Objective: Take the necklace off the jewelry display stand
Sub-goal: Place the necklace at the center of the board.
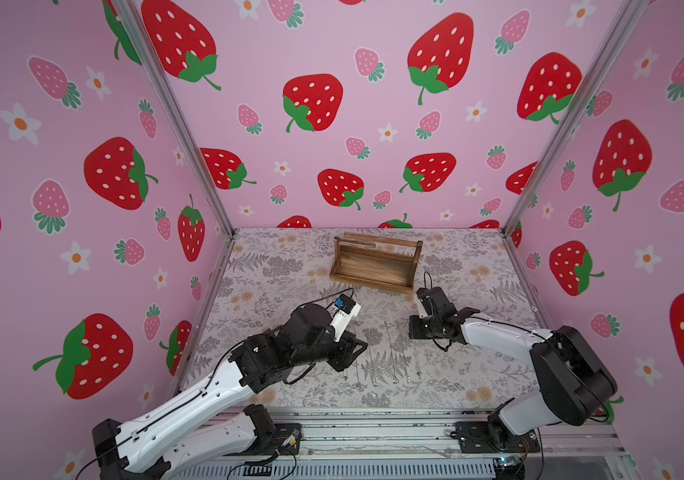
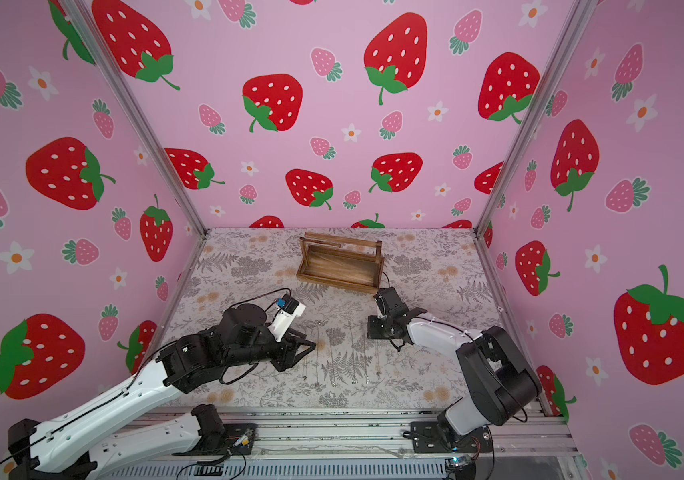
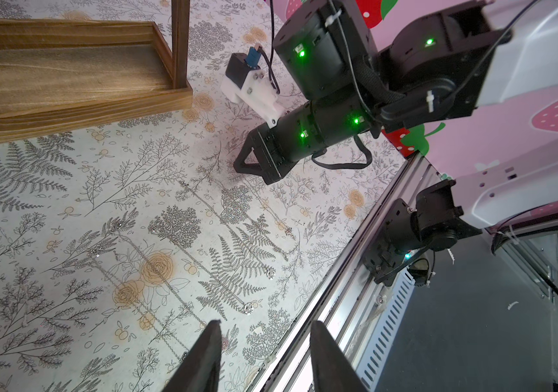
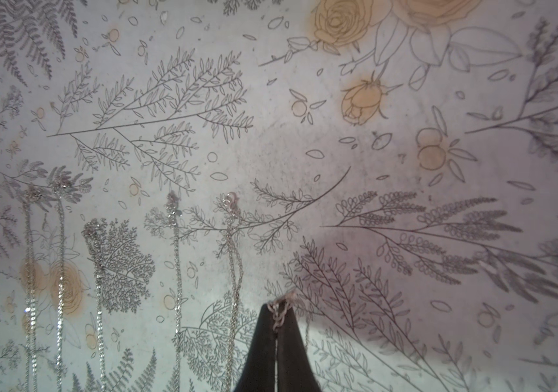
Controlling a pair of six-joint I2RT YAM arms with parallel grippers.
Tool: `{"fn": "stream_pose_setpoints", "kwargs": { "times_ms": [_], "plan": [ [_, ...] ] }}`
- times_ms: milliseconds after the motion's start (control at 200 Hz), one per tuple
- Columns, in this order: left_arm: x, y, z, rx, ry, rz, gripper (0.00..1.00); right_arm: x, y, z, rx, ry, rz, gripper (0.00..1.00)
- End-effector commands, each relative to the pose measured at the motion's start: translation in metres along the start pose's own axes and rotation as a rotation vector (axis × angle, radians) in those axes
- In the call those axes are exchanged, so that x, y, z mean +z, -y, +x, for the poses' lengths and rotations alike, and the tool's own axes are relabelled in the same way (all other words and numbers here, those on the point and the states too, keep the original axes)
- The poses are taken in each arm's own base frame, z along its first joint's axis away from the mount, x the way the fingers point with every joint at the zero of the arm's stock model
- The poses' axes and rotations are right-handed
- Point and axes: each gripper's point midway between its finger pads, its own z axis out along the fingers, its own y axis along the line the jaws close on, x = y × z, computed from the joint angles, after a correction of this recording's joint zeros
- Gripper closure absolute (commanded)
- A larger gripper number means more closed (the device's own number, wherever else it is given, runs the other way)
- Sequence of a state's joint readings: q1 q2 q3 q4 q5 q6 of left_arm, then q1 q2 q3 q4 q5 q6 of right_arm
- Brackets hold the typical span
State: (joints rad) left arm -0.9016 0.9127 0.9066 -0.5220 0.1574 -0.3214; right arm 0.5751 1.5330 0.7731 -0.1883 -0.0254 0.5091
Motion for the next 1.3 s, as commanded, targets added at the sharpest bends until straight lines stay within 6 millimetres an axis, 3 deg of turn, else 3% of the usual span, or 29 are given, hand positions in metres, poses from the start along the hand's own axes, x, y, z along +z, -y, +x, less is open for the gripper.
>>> {"fn": "stream_pose_setpoints", "kwargs": {
  "times_ms": [0,961,1296],
  "plan": [
    [-0.002,0.003,-0.007,0.023,0.013,0.003,0.56,0.002,0.001,-0.009,0.019,0.012,0.007,1.00],
    [0.007,0.000,-0.003,0.017,-0.002,0.010,0.56,0.019,0.014,-0.017,0.038,0.014,0.057,1.00],
    [0.007,0.001,-0.004,0.013,0.002,0.013,0.56,0.017,0.013,-0.019,0.043,0.020,0.048,0.94]
  ]
}}
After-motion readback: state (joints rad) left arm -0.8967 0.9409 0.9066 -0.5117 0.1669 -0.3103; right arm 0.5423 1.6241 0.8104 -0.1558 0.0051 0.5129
